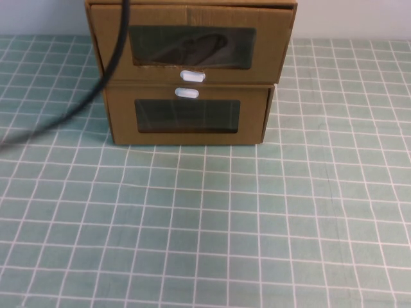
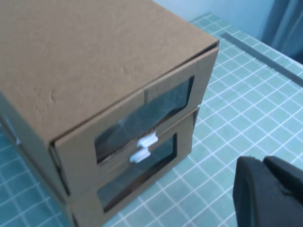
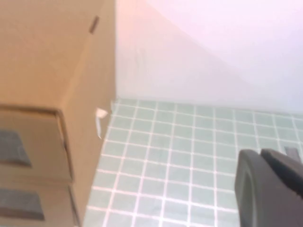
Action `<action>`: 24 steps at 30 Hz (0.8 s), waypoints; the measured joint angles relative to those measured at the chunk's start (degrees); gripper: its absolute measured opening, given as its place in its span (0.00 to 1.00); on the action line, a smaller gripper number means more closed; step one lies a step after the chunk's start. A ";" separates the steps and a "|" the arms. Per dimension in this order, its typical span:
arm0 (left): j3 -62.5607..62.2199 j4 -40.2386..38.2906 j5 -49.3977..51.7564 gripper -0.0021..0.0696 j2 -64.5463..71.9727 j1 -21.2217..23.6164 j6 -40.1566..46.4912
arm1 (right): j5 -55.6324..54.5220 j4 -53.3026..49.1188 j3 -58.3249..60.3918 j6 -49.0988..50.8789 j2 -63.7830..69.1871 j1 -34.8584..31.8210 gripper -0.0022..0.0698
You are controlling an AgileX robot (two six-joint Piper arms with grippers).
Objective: Close the shoe box
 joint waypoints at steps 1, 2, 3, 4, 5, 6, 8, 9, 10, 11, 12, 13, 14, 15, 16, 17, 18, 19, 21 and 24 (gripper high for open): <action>3.37 0.45 -1.51 0.02 -2.73 0.00 0.26 | -1.76 -0.11 3.57 0.00 -2.35 -0.46 0.01; 6.81 0.93 -2.81 0.02 -4.98 0.00 0.49 | -3.32 -0.39 6.49 0.00 -4.25 -0.72 0.01; 10.32 1.51 -4.63 0.02 -7.92 0.00 0.62 | -5.33 -0.79 10.17 0.00 -6.59 -0.97 0.01; 13.90 2.06 -6.53 0.02 -10.97 0.00 0.71 | -7.35 -1.37 13.81 0.00 -8.92 -1.25 0.01; 16.81 2.64 -8.23 0.02 -14.07 0.00 0.71 | -8.97 -1.73 17.31 0.20 -11.22 -1.33 0.01; 20.49 3.18 -10.53 0.02 -17.15 0.00 0.71 | -10.87 -1.98 20.67 0.59 -13.47 -1.48 0.01; 27.17 4.18 -15.32 0.02 -22.47 0.00 0.84 | -14.04 -2.20 26.33 1.92 -17.46 -1.72 0.01; 30.84 4.33 -17.66 0.02 -25.24 0.00 0.84 | -15.29 -2.20 29.29 2.63 -19.66 -1.72 0.01; 34.37 4.57 -19.71 0.02 -27.90 0.00 0.84 | -16.27 -2.20 32.14 3.29 -21.79 -1.72 0.01; 37.06 4.97 -21.22 0.02 -29.90 0.00 0.84 | -16.88 -2.20 34.37 3.60 -23.45 -1.72 0.01; 40.29 5.24 -22.85 0.02 -32.15 0.00 0.84 | -17.40 -2.20 37.13 3.99 -25.46 -1.72 0.01; 43.35 5.60 -24.14 0.02 -34.16 0.00 0.84 | -17.85 -2.20 39.80 4.13 -27.42 -1.72 0.01; 46.19 5.85 -24.92 0.02 -35.61 0.00 0.84 | -18.14 -2.35 42.44 4.25 -29.29 -1.72 0.01; 48.87 5.97 -25.85 0.02 -37.18 0.00 0.84 | -18.35 -2.66 44.99 4.25 -31.02 -1.72 0.01; 51.38 5.97 -26.71 0.02 -38.57 0.00 0.84 | -18.35 -3.04 47.41 4.34 -32.68 -1.72 0.01; 53.22 5.97 -27.36 0.02 -39.70 0.00 0.84 | -18.40 -3.20 49.18 4.34 -33.96 -1.72 0.01; 55.33 5.97 -28.14 0.02 -40.52 0.00 0.84 | -18.49 -3.48 51.19 4.34 -35.49 -1.72 0.01; 57.17 5.97 -28.73 0.02 -40.88 0.00 0.84 | -18.49 -3.63 52.96 4.34 -36.84 -1.72 0.01; 59.89 5.97 -30.09 0.02 -41.15 0.00 0.84 | -19.04 -3.74 55.40 4.34 -38.97 -1.72 0.01; 62.49 5.97 -31.46 0.02 -41.03 0.00 0.84 | -19.19 -3.74 57.06 4.45 -40.95 -1.72 0.01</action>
